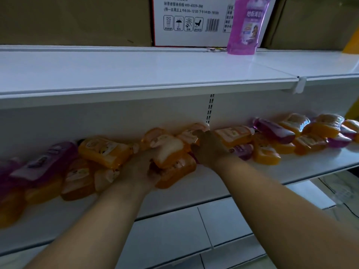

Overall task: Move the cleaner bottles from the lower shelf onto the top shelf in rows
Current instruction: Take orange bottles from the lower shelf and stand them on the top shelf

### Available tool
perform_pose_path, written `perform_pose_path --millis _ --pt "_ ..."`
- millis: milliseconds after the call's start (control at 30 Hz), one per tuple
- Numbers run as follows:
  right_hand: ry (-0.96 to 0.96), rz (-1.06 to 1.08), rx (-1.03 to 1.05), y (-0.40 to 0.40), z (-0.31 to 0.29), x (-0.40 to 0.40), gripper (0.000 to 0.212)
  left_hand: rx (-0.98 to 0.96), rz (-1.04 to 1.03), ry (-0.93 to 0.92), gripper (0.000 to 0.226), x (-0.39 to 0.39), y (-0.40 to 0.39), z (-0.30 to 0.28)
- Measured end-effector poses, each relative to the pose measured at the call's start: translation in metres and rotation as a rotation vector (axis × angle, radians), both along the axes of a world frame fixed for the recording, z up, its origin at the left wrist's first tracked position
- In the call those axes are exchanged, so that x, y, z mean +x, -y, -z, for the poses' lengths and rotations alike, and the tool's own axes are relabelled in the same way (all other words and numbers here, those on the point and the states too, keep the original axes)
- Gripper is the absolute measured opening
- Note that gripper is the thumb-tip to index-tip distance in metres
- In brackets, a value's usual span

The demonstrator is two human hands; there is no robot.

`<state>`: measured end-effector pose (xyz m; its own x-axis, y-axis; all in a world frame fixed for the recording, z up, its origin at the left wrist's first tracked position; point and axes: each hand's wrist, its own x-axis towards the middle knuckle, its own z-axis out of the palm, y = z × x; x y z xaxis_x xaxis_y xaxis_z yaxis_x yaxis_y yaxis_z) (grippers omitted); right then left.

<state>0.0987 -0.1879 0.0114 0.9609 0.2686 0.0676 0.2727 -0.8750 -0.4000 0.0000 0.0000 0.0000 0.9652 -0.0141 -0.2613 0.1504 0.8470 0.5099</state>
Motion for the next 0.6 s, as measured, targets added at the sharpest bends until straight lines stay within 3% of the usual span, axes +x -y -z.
perform_pose_path --millis 133,267,333,400,433,533,600 --pt "0.026 0.038 -0.099 -0.015 0.011 0.02 0.055 0.17 0.058 0.106 0.051 -0.034 -0.006 0.002" --pt "-0.111 0.017 -0.124 -0.033 0.024 0.032 0.058 0.135 -0.001 0.092 0.013 -0.055 0.004 -0.01" --pt "-0.112 0.027 -0.061 -0.038 0.026 0.033 0.054 0.186 -0.086 0.055 0.016 -0.062 0.007 -0.012" --pt "-0.036 0.032 -0.062 -0.039 0.029 0.027 0.052 0.25 -0.11 0.05 0.043 -0.071 0.007 -0.011" --pt "-0.006 0.038 -0.026 -0.04 0.03 0.021 0.055 0.316 -0.104 0.042 0.047 -0.076 0.005 -0.009" --pt "0.034 0.077 0.07 -0.047 0.03 0.005 0.076 0.513 -0.135 0.047 0.031 -0.089 0.006 -0.007" --pt "0.042 0.068 0.007 -0.053 0.027 0.0 0.083 0.606 -0.156 0.058 0.038 -0.096 0.009 -0.006"
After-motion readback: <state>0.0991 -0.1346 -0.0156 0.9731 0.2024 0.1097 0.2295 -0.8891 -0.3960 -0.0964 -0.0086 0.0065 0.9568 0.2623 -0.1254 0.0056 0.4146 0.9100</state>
